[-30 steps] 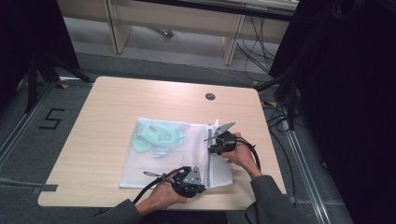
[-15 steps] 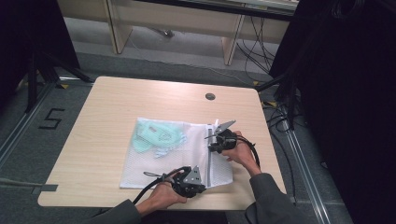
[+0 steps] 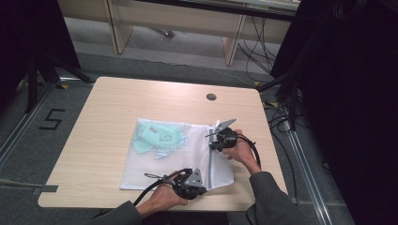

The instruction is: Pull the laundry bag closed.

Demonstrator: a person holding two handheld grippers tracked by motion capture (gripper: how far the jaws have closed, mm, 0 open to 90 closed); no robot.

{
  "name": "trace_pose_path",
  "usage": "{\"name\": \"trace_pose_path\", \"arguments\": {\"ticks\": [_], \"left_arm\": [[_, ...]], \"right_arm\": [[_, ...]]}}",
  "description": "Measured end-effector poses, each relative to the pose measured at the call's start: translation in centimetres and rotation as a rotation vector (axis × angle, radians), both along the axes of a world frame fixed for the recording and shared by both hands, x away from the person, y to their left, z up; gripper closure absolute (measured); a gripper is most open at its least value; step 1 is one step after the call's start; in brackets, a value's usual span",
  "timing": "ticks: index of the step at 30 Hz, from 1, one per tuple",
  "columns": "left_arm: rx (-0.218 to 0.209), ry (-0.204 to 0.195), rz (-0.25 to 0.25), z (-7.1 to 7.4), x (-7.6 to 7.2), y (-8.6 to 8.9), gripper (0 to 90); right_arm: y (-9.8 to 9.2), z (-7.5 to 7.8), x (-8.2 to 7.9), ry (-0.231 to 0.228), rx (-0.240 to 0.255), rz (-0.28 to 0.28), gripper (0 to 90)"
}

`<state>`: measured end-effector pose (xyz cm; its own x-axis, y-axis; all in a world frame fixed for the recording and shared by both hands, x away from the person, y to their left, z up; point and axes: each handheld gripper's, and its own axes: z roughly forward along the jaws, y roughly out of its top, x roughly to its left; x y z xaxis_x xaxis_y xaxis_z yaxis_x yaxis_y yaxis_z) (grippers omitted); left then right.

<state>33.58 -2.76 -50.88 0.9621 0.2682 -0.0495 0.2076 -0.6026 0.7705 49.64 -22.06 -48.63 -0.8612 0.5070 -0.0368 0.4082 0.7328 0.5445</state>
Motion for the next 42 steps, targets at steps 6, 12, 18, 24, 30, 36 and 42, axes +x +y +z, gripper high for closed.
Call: {"name": "trace_pose_path", "arguments": {"ticks": [6, 12, 18, 24, 30, 36, 42], "left_arm": [[-0.003, 0.007, -0.001, 0.1, 0.0, 0.1, 89.4], [-0.001, -0.006, -0.004, 0.0, 0.0, 0.1, 89.5], [-0.005, -0.007, -0.013, 0.0, -0.2, 0.0, 89.6], [-0.013, 0.000, -0.013, 0.0, -0.3, -0.2, 89.5], [-0.010, 0.001, -0.013, 0.0, -0.3, -0.2, 89.5], [-0.001, 0.000, -0.023, 0.0, -0.4, -0.3, 89.5], [-0.003, 0.000, -0.020, 0.0, -0.5, -0.3, 89.5]], "right_arm": [[0.1, -0.1, 0.5, 0.000, 0.003, -0.007, 86.4], [0.0, -0.3, 0.8, 0.005, 0.025, -0.034, 86.3], [-0.1, -0.2, 1.3, -0.004, 0.023, -0.056, 86.4], [-0.3, -0.2, 2.2, -0.020, 0.021, -0.068, 86.3], [-0.3, -0.4, 2.4, -0.006, 0.020, -0.090, 86.4], [-0.4, -0.2, 3.0, -0.023, 0.015, -0.110, 86.3], [-0.3, 0.0, 3.5, -0.033, 0.017, -0.102, 86.3]]}}
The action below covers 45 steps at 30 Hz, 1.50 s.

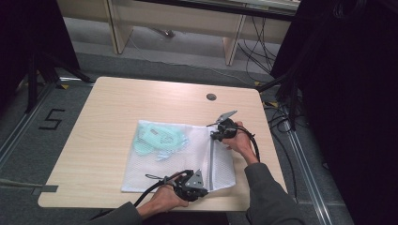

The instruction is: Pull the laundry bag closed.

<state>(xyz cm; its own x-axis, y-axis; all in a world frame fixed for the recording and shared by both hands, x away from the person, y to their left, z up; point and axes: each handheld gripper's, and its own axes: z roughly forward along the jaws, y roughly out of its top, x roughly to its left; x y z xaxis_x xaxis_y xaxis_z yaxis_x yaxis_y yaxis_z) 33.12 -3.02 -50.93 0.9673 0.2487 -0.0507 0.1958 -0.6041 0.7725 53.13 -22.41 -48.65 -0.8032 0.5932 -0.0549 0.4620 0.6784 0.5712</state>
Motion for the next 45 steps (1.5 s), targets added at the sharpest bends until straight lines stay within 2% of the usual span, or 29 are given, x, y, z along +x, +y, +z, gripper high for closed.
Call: {"name": "trace_pose_path", "arguments": {"ticks": [5, 6, 7, 8, 11, 12, 14, 15, 16, 17, 20, 21, 23, 25, 29, 30, 31, 32, 33, 34, 35, 38, 39, 40, 41, 44, 45], "left_arm": [[-0.002, 0.000, 0.000, 0.2, 0.1, 0.1, 89.5], [-0.006, 0.001, 0.003, 0.2, 0.2, 0.1, 89.5], [-0.007, 0.000, 0.003, 0.2, 0.1, 0.1, 89.5], [-0.006, -0.002, 0.003, 0.2, 0.1, 0.1, 89.5], [-0.004, 0.002, 0.009, 0.1, 0.1, 0.1, 89.5], [-0.004, 0.000, 0.008, 0.1, 0.1, 0.1, 89.5], [-0.006, -0.002, 0.006, 0.2, 0.2, 0.1, 89.6], [0.008, -0.011, 0.000, 0.3, 0.3, 0.2, 89.6], [-0.008, -0.002, 0.007, 0.3, 0.1, 0.1, 89.6], [-0.010, -0.001, 0.010, 0.2, 0.2, 0.1, 89.5], [-0.008, 0.004, 0.004, 0.2, 0.1, 0.1, 89.5], [-0.007, 0.005, 0.002, 0.1, 0.1, 0.1, 89.6], [-0.003, 0.008, -0.004, 0.1, 0.0, 0.0, 89.6], [-0.002, 0.010, -0.004, 0.0, 0.1, 0.0, 89.6], [0.000, 0.010, -0.008, 0.0, 0.1, 0.1, 89.6], [-0.005, 0.009, -0.007, 0.0, 0.1, 0.0, 89.6], [-0.008, 0.010, -0.005, 0.0, 0.1, 0.0, 89.6], [-0.006, 0.007, -0.004, 0.0, 0.1, 0.0, 89.6], [-0.003, 0.006, -0.003, -0.1, 0.1, 0.0, 89.6], [-0.006, 0.015, -0.003, -0.1, 0.2, 0.1, 89.6], [-0.010, 0.015, -0.002, -0.1, 0.2, 0.1, 89.6], [-0.017, 0.013, -0.001, 0.0, 0.2, 0.1, 89.7], [-0.008, 0.006, 0.000, 0.0, 0.2, 0.2, 89.7], [-0.009, 0.011, -0.002, 0.0, 0.3, 0.2, 89.7], [-0.009, 0.009, -0.003, 0.0, 0.3, 0.2, 89.7], [-0.006, 0.006, -0.004, 0.0, 0.3, 0.2, 89.8], [-0.021, 0.017, 0.002, -0.1, 0.3, 0.2, 89.8]], "right_arm": [[-0.2, 0.1, 0.4, 0.000, -0.006, 0.016, 86.4], [-0.1, -0.1, 0.4, 0.000, -0.007, -0.021, 86.4], [-0.1, -0.1, 0.4, 0.000, -0.007, -0.021, 86.4], [-0.2, -0.2, 0.6, 0.003, 0.011, 0.009, 86.3], [-0.2, -0.2, 0.7, 0.007, 0.014, 0.003, 86.3], [-0.2, -0.2, 0.7, -0.004, 0.015, 0.004, 86.3], [-0.3, -0.2, 0.8, -0.001, 0.016, -0.001, 86.3], [-0.4, 0.0, 0.8, 0.019, 0.005, -0.014, 86.3], [-0.5, -0.2, 1.0, -0.006, 0.020, -0.018, 86.3], [-0.5, -0.1, 1.0, 0.013, 0.019, -0.014, 86.3], [-0.6, -0.3, 1.1, 0.004, 0.033, -0.011, 86.3], [-0.5, -0.3, 1.1, -0.003, 0.016, -0.029, 86.3], [-0.4, -0.2, 1.3, -0.005, 0.009, -0.011, 86.3], [-0.3, -0.2, 1.4, -0.017, 0.008, -0.026, 86.4], [-0.2, -0.4, 1.7, -0.008, 0.015, -0.030, 86.4], [-0.3, -0.4, 1.8, -0.028, 0.012, -0.037, 86.4], [-0.3, -0.4, 1.8, -0.028, 0.012, -0.037, 86.4], [-0.3, -0.4, 1.9, -0.024, 0.006, -0.039, 86.3], [-0.4, -0.2, 1.8, 0.006, -0.004, -0.058, 86.3], [-0.3, -0.3, 1.8, -0.014, 0.012, -0.070, 86.4], [-0.3, -0.4, 2.0, -0.025, 0.020, -0.037, 86.4], [-0.3, -0.4, 2.1, -0.019, 0.022, -0.038, 86.4], [-0.1, -0.4, 1.9, -0.010, 0.020, -0.072, 86.4], [-0.1, -0.4, 1.9, -0.010, 0.020, -0.072, 86.4], [-0.1, -0.5, 2.2, -0.028, 0.016, -0.051, 86.4], [-0.1, -0.4, 2.2, -0.027, 0.023, -0.058, 86.4], [0.0, -0.4, 2.2, -0.018, 0.033, -0.052, 86.4]]}}
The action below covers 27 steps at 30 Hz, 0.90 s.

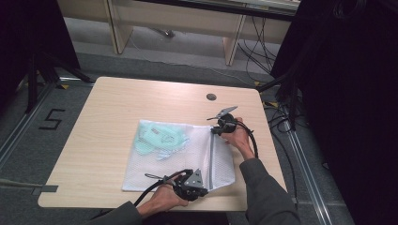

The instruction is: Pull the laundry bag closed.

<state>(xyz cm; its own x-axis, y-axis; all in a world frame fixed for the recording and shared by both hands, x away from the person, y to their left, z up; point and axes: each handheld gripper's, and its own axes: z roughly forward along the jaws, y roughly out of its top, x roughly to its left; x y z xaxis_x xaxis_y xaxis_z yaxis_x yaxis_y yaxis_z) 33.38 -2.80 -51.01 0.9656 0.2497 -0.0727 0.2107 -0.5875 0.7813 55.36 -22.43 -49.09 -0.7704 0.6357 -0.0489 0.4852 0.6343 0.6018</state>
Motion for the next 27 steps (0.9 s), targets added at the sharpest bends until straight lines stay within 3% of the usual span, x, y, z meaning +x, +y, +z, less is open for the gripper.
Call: {"name": "trace_pose_path", "arguments": {"ticks": [16, 19, 27], "left_arm": [[0.002, 0.023, 0.013, 0.23, 0.52, 0.04, 89.2], [0.008, 0.023, 0.011, 0.19, 0.55, -0.01, 89.1], [0.010, 0.028, 0.013, 0.11, 0.66, -0.04, 88.3]], "right_arm": [[-0.05, 0.01, 0.03, -0.007, 0.005, -0.009, 86.2], [0.02, -0.12, 0.01, -0.023, -0.014, -0.047, 85.7], [-0.03, 0.02, 0.05, -0.014, 0.014, -0.021, 84.4]]}}
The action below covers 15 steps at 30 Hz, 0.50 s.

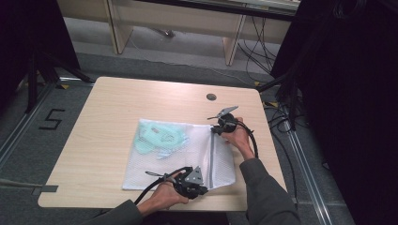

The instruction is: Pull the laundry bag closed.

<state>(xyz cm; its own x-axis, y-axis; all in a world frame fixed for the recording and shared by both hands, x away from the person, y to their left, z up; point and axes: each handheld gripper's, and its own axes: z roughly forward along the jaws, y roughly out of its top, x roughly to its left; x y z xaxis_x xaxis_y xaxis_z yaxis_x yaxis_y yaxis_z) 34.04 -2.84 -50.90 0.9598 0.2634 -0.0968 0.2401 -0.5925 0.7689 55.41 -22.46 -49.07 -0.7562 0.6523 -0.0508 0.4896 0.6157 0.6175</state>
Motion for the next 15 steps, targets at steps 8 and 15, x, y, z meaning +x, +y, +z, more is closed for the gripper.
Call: {"name": "trace_pose_path", "arguments": {"ticks": [8, 15], "left_arm": [[0.000, 0.011, 0.008, -0.18, -0.09, -0.10, 86.7], [-0.023, 0.026, 0.039, 0.55, 0.26, 0.46, 80.2]], "right_arm": [[-0.11, 0.10, -0.01, -0.008, -0.011, 0.000, 84.1], [0.02, 0.56, -0.27, -0.001, 0.005, -0.057, 69.8]]}}
